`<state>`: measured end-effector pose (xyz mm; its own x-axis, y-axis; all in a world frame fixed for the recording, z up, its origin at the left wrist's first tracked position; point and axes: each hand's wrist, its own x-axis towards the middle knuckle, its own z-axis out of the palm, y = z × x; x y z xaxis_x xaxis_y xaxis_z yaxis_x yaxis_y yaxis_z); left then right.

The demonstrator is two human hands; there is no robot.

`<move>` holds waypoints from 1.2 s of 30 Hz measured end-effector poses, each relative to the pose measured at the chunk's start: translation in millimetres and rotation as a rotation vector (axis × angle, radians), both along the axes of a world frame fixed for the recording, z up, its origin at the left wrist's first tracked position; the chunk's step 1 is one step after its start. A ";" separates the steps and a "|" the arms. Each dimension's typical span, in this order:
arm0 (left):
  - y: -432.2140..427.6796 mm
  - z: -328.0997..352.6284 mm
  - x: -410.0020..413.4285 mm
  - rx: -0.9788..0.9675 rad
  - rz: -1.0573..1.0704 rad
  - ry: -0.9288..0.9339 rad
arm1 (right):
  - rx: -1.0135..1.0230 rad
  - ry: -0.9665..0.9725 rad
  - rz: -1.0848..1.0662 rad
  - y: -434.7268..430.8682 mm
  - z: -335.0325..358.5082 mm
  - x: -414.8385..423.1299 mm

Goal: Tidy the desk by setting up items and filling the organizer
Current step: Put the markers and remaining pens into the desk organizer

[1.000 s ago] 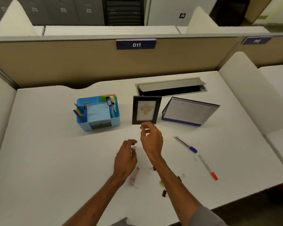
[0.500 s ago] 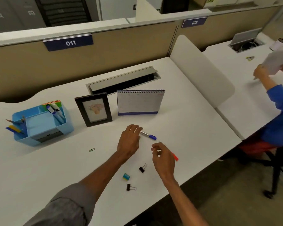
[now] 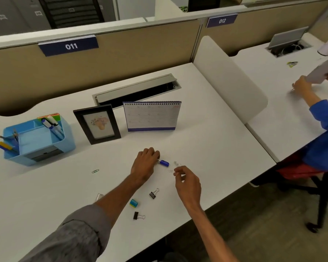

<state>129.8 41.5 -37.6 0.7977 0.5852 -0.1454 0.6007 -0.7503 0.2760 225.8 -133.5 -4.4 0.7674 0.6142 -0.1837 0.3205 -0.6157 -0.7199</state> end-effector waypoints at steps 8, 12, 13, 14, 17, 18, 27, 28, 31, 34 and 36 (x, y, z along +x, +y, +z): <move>0.4 0.4 -32.0 0.002 0.106 0.009 | 0.101 0.049 0.044 26.0 -1.5 -6.7; -4.4 -3.8 -52.4 0.006 0.115 0.020 | 0.109 0.080 0.040 46.8 -1.3 -22.5; -3.6 -4.4 -55.3 0.014 0.117 0.019 | 0.107 0.077 0.042 50.8 -0.1 -26.1; -1.4 -3.9 -56.8 0.022 0.117 0.017 | 0.108 0.076 0.042 54.6 0.9 -28.1; 0.3 -3.9 -55.8 0.022 0.087 0.021 | 0.088 0.064 0.048 57.2 1.3 -28.4; -1.5 -4.3 -54.9 0.021 0.071 0.025 | 0.071 0.062 0.046 55.6 0.7 -27.8; -29.8 -12.1 -57.8 0.004 -0.063 -0.011 | 0.036 0.065 -0.046 39.3 -14.2 -16.9; -32.9 -13.2 -58.6 0.006 -0.071 0.004 | 0.028 0.067 -0.048 37.0 -15.8 -16.3; -34.7 -13.5 -56.9 -0.013 -0.063 0.030 | 0.021 0.076 -0.059 32.8 -21.1 -15.9; -33.7 -13.7 -57.4 -0.029 -0.041 0.036 | 0.015 0.095 -0.071 32.0 -24.5 -21.4; -34.3 -14.6 -59.8 -0.050 -0.004 0.010 | 0.016 0.088 -0.091 33.0 -25.7 -26.2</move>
<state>70.0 7.2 -52.1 0.7984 0.5740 -0.1818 0.6006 -0.7382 0.3072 199.6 -100.5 -30.1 0.8012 0.5465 -0.2437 0.1992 -0.6276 -0.7526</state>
